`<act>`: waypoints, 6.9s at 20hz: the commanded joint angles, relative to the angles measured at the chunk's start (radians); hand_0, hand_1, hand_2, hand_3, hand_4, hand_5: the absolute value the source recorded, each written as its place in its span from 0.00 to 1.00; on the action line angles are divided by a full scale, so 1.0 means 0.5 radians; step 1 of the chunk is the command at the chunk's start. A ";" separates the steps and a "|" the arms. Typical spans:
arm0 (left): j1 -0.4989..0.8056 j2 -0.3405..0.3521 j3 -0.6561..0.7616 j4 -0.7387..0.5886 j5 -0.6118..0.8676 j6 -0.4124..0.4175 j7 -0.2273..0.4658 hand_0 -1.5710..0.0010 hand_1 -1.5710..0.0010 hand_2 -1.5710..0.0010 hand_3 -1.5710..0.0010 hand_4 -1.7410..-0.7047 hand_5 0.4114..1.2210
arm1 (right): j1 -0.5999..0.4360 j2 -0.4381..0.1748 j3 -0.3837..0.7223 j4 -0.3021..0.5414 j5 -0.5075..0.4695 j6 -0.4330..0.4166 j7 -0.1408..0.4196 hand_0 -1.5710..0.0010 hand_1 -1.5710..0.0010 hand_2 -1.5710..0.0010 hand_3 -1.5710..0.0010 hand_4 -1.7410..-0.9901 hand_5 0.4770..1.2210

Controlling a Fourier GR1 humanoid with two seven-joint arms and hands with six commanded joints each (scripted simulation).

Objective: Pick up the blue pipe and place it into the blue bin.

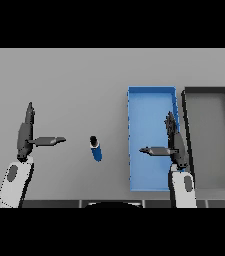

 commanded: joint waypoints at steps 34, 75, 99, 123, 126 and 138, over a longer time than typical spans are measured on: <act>0.056 -0.009 -0.728 -0.167 -0.305 -0.887 -0.141 1.00 1.00 1.00 1.00 0.50 0.11 | 0.230 -0.285 0.196 -0.232 0.265 0.190 -0.106 1.00 1.00 1.00 1.00 0.58 0.23; -0.293 -0.584 -0.872 -0.242 -0.198 -0.841 -0.040 0.00 0.00 0.00 0.08 0.01 1.00 | 0.212 -0.365 0.158 -0.196 0.314 0.188 -0.172 1.00 1.00 1.00 1.00 0.63 0.28; -0.347 -0.578 -0.876 -0.236 -0.257 -0.853 0.012 0.00 0.00 0.00 0.08 0.01 1.00 | -0.478 -0.836 0.423 -0.862 -0.960 1.048 0.565 1.00 1.00 1.00 1.00 0.55 0.01; -0.346 -0.626 -0.810 -0.187 -0.334 -0.991 -0.100 0.00 0.01 0.00 0.09 0.03 1.00 | -1.187 -0.361 0.846 -0.381 -0.872 1.160 0.677 0.18 0.18 0.18 0.23 0.38 0.50; -0.314 -0.644 -0.793 -0.201 -0.359 -1.010 -0.068 0.00 0.00 0.00 0.05 0.02 1.00 | -1.177 -0.417 0.890 -0.387 -0.748 1.205 0.486 0.09 0.09 0.09 0.12 0.41 0.74; -0.347 -0.608 -0.765 -0.214 -0.587 -1.137 -0.047 0.66 0.68 0.69 0.69 0.58 1.00 | -1.182 -0.448 0.951 -0.457 -0.854 1.062 0.580 0.01 0.01 0.01 0.01 0.34 0.98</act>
